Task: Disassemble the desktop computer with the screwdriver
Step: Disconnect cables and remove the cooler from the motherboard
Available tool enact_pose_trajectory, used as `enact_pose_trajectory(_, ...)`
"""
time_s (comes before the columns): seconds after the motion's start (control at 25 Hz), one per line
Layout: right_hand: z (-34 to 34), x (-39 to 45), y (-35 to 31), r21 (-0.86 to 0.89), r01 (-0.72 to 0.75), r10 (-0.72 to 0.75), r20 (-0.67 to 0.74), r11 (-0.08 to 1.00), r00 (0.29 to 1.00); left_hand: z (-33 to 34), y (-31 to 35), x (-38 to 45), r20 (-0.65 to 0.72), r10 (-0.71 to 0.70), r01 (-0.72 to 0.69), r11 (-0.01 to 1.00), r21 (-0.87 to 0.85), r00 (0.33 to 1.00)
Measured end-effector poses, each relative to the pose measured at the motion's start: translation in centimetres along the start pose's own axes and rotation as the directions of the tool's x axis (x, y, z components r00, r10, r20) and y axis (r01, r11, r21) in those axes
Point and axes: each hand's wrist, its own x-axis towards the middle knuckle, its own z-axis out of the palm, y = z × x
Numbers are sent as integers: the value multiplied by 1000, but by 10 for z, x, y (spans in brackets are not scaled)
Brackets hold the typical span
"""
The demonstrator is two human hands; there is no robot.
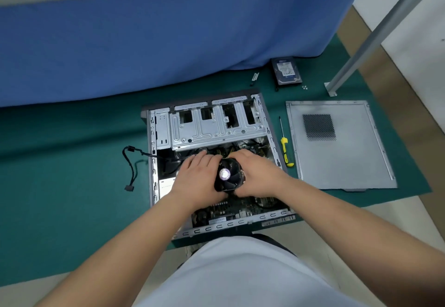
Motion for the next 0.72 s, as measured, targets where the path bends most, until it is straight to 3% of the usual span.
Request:
enact_pose_trajectory(0.12,-47,-13,-11,-18,102,-102,-4,995,995,-38,17,-1,-79,55,-61,995,-81,995)
enact_pose_trajectory(0.24,-97,-23,-23,-8,157,-157,-78,988,984,-82,23,2,-154,32,-75,956,-284,988)
enact_pose_trajectory(0.36,-130,-26,-30,174,176,-138,-212,969,968,-121,16,12,-151,-53,-38,842,-539,987)
enact_pose_trajectory(0.52,-122,-23,-31,475,104,57,-312,874,948,-149,-6,31,-90,-286,100,585,-805,954)
enact_pose_trajectory(0.6,-102,-23,-31,553,47,152,-308,832,939,-150,-12,38,-3,-377,154,385,-910,926)
enact_pose_trajectory(0.72,-76,-18,-34,562,18,175,-287,827,942,-147,-9,45,150,-418,196,69,-978,896)
